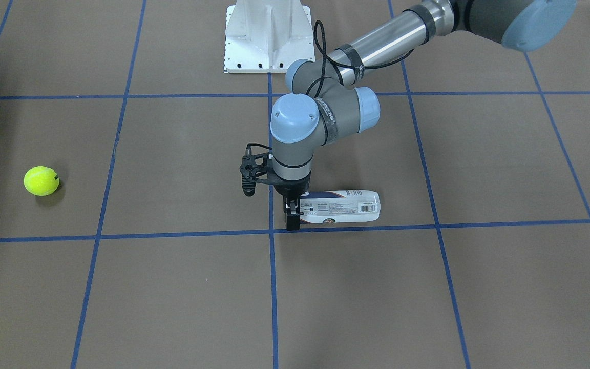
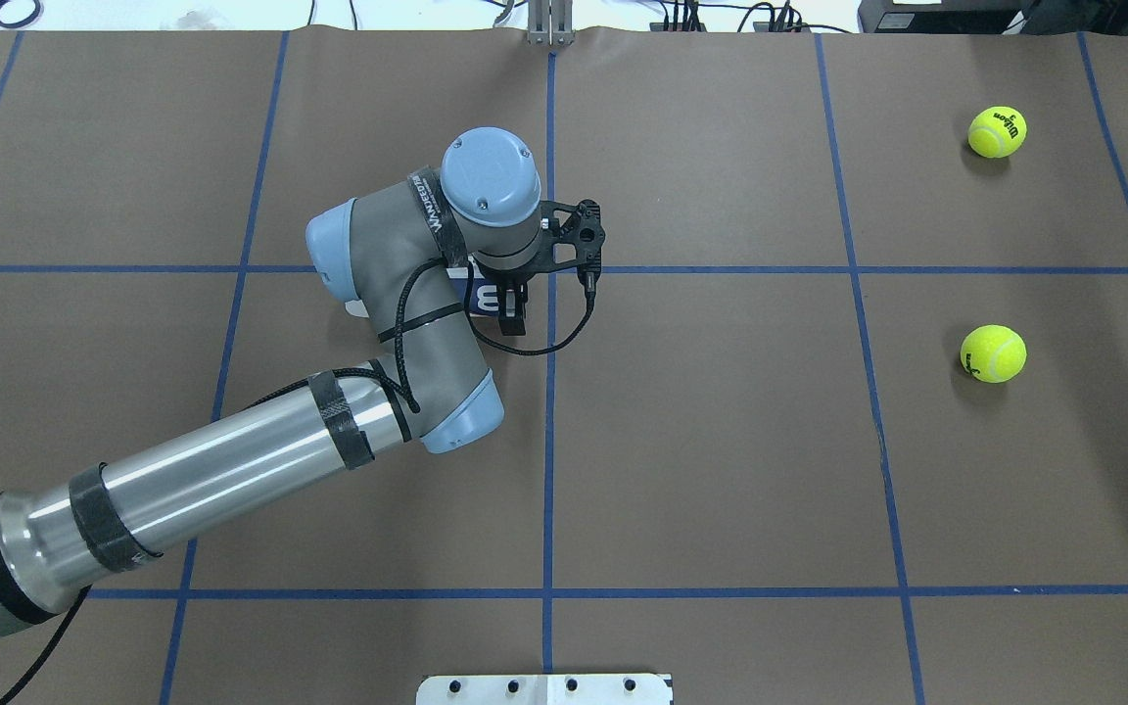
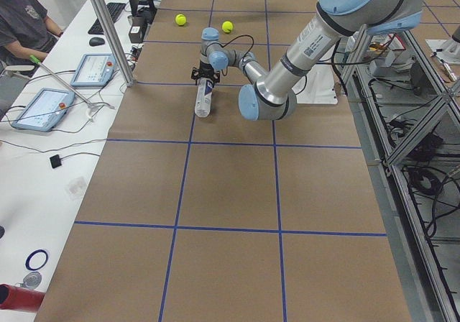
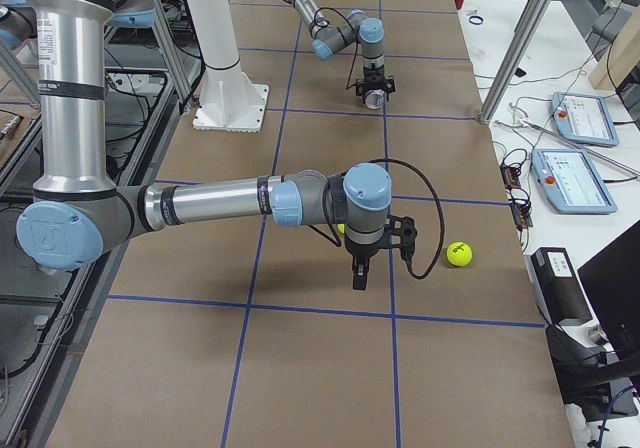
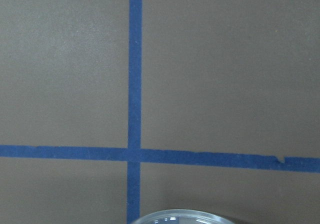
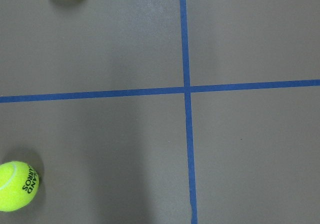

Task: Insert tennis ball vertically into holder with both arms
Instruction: 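Lift the tube with the left gripper and tilt it upright, then set the upright tube on the table, holding it with the left gripper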

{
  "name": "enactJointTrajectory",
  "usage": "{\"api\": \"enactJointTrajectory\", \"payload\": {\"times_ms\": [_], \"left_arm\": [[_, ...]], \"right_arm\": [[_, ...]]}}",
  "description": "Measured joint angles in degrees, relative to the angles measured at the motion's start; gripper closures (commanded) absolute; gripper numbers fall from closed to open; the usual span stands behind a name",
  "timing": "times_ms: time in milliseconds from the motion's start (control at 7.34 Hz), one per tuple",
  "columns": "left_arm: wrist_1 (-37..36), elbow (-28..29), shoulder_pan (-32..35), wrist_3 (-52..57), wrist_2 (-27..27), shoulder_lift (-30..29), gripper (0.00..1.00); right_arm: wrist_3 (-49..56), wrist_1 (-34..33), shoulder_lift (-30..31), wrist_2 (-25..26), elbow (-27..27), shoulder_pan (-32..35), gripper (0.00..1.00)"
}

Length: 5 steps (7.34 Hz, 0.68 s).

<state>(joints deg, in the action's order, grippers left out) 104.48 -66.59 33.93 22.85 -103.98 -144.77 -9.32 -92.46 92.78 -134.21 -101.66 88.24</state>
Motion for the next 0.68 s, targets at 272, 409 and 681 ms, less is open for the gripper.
{"api": "enactJointTrajectory", "payload": {"times_ms": [272,409,681], "left_arm": [[0.1,-0.1,0.0,-0.3,0.0,0.0,0.2],[0.2,-0.2,0.0,-0.9,0.0,0.0,0.2],[0.4,-2.2,0.6,-2.1,0.0,-0.1,0.2]], "right_arm": [[0.0,0.0,0.0,0.0,0.0,0.0,0.01],[0.0,0.0,0.0,0.0,0.0,0.0,0.01],[0.0,0.0,0.0,0.0,0.0,0.0,0.01]]}}
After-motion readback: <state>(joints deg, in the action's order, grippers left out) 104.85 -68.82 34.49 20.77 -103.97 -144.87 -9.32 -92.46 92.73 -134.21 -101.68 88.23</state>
